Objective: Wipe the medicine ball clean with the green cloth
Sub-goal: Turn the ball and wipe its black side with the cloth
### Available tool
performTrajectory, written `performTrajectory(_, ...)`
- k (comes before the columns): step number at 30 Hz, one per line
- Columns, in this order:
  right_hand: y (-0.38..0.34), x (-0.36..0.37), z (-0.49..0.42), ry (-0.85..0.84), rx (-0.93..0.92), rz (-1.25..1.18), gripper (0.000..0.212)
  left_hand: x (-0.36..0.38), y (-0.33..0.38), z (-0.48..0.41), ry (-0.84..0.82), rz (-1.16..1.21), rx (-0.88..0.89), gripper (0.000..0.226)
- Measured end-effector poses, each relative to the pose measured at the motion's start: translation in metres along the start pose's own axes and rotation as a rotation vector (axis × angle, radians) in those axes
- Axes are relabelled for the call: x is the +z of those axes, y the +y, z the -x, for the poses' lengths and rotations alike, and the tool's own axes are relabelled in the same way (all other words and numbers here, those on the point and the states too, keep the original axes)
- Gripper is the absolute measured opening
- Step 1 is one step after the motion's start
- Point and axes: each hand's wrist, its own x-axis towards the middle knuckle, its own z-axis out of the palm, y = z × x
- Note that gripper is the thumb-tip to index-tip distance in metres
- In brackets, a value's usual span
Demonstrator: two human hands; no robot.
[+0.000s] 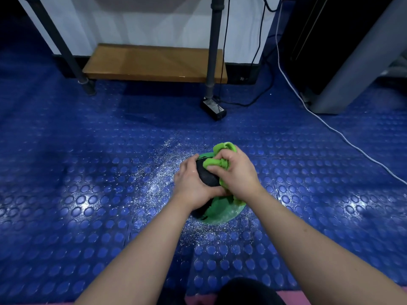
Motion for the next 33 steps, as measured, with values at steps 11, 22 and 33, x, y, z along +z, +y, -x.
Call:
performTrajectory(11,0.005,-0.002,-0.015,0.190,0.308,-0.063,0.018,0.005,0.005,0.000,-0.003,0.000,-0.013,0.129)
performTrajectory(22,0.028,-0.008,-0.022,0.065,0.510,-0.301,0.034,-0.029,-0.043,0.014,-0.166,0.248,0.006,0.120)
performTrajectory(33,-0.017,0.003,0.015,0.115,0.140,-0.512,0.010,-0.058,-0.046,0.034,-0.057,-0.049,0.025,0.156)
